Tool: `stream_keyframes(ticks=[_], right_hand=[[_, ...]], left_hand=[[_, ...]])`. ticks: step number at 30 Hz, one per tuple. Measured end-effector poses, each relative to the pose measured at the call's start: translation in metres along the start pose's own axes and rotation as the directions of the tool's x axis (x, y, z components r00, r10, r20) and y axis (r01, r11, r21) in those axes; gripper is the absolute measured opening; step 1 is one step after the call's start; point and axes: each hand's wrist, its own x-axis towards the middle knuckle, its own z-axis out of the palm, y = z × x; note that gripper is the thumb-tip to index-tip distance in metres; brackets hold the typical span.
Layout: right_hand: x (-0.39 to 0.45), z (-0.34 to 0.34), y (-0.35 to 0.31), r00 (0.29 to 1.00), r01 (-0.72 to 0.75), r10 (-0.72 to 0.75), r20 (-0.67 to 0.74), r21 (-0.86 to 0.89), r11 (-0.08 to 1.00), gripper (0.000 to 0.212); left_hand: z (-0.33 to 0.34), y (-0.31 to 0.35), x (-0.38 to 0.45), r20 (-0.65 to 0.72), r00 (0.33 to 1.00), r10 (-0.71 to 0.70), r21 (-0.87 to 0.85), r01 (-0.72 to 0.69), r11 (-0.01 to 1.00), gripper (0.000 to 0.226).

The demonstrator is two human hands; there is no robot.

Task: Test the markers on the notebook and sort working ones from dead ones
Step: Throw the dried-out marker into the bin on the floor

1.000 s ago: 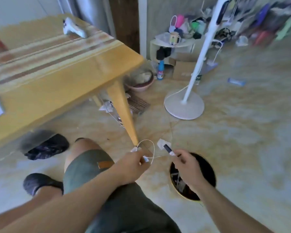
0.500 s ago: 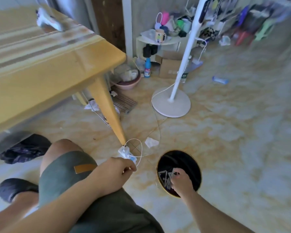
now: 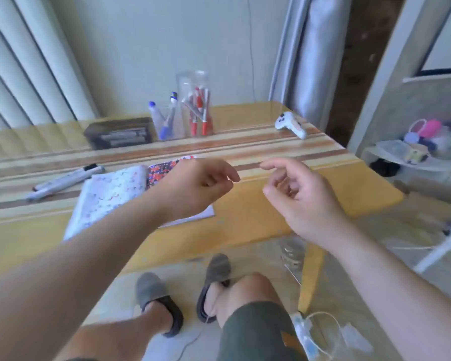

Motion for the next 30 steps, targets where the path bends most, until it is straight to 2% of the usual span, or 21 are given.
stream_keyframes(ticks=[2,4,7,9,11,12,14,16,18,21,25,26,28,30], right_hand=[[0.055,0.044,-0.018,0.991,0.126,-0.124,0.054,-0.022,0.992,0.033],[0.101,0.089,-0.032,0.971,0.18,-0.165,0.173,-0.071,0.981,0.033],[0.152,0.148,-0.036,0.902,0.214,-0.108,0.418,-0.214,0.953,0.036],[0.177,0.176,-0.035,0.821,0.252,-0.018,0.57,-0.334,0.908,0.035],[0.191,0.197,-0.026,0.762,0.303,0.035,0.647,-0.404,0.863,0.03],[0.194,0.205,-0.017,0.766,0.309,0.034,0.642,-0.414,0.856,0.029],[0.192,0.216,0.002,0.832,0.274,0.001,0.555,-0.412,0.869,0.032],[0.19,0.218,0.018,0.861,0.229,-0.017,0.507,-0.359,0.905,0.036],[0.192,0.213,0.026,0.837,0.181,-0.012,0.547,-0.256,0.949,0.03],[0.196,0.205,0.026,0.828,0.124,-0.023,0.561,-0.144,0.982,0.015],[0.194,0.204,0.026,0.825,0.177,-0.082,0.559,-0.118,0.977,0.012],[0.193,0.204,0.025,0.845,0.211,-0.136,0.518,-0.089,0.973,0.018],[0.192,0.2,0.021,0.878,0.321,-0.284,0.386,-0.033,0.947,0.045],[0.194,0.197,0.015,0.853,0.468,-0.434,0.288,-0.056,0.882,0.064]], left_hand=[[-0.039,-0.039,-0.005,-0.107,0.991,-0.085,0.06,0.092,0.994,0.02],[-0.073,-0.075,-0.019,-0.196,0.97,-0.145,0.133,0.173,0.976,0.019],[-0.116,-0.122,-0.049,-0.3,0.92,-0.254,0.172,0.314,0.934,0.016],[-0.141,-0.153,-0.067,-0.379,0.875,-0.3,0.218,0.4,0.89,0.017],[-0.163,-0.187,-0.082,-0.426,0.83,-0.36,0.287,0.501,0.816,0.015],[-0.17,-0.201,-0.087,-0.432,0.812,-0.393,0.328,0.547,0.77,0.016],[-0.175,-0.223,-0.097,-0.431,0.788,-0.439,0.39,0.601,0.697,0.024],[-0.17,-0.238,-0.104,-0.456,0.789,-0.412,0.4,0.595,0.697,0.028],[-0.166,-0.246,-0.109,-0.472,0.789,-0.393,0.401,0.59,0.701,0.027],[-0.166,-0.25,-0.113,-0.422,0.833,-0.357,0.477,0.539,0.694,0.037],[-0.167,-0.227,-0.105,-0.454,0.84,-0.297,0.446,0.503,0.741,0.033],[-0.166,-0.215,-0.097,-0.466,0.835,-0.293,0.408,0.497,0.766,0.025],[-0.159,-0.188,-0.072,-0.449,0.848,-0.282,0.346,0.455,0.82,0.008],[-0.146,-0.164,-0.042,-0.384,0.889,-0.249,0.259,0.362,0.895,0.011]])
